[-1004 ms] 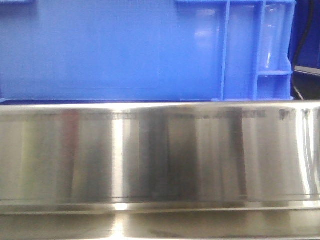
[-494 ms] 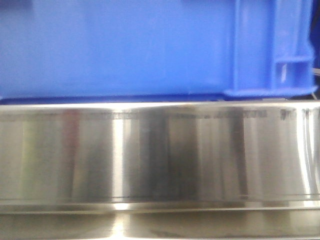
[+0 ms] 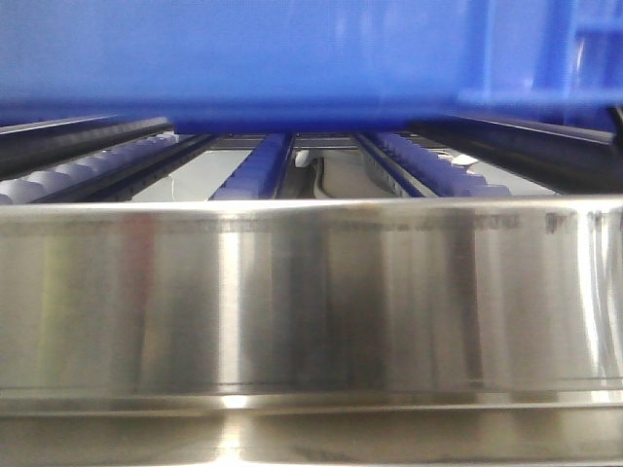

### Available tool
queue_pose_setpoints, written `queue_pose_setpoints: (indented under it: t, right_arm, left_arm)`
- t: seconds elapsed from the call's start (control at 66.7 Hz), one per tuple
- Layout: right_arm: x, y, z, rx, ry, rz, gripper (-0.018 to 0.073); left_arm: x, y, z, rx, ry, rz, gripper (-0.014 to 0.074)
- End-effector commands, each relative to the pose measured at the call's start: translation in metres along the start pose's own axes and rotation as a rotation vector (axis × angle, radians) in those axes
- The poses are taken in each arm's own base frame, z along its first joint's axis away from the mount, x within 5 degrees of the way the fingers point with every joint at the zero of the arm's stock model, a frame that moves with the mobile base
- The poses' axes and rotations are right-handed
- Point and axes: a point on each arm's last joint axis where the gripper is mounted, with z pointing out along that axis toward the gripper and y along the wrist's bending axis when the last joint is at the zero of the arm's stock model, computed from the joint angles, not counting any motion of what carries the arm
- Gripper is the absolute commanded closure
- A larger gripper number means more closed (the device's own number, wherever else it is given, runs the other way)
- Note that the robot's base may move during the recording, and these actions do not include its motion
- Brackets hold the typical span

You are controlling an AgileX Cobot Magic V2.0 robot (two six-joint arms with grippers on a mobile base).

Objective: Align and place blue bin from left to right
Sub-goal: 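Lift the blue bin upward off the rack with both grippers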

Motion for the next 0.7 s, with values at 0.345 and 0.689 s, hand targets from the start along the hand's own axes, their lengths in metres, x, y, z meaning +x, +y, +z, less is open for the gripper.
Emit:
queue_pose_setpoints:
  t: [0.345,0.689]
  right_arm:
    - [-0.016,0.014,-0.043,-0.131,-0.194,-0.009,0.0619]
    - [-0.018,0.015,-0.043,-0.138,-0.218,-0.008,0.0619]
  left_arm:
    - [-0.006,-0.024,-0.041,0.205,-0.212,-0.013,0.0707]
    - [-0.008,-0.022,-0.041,0.182,-0.226,-0.006,0.0707]
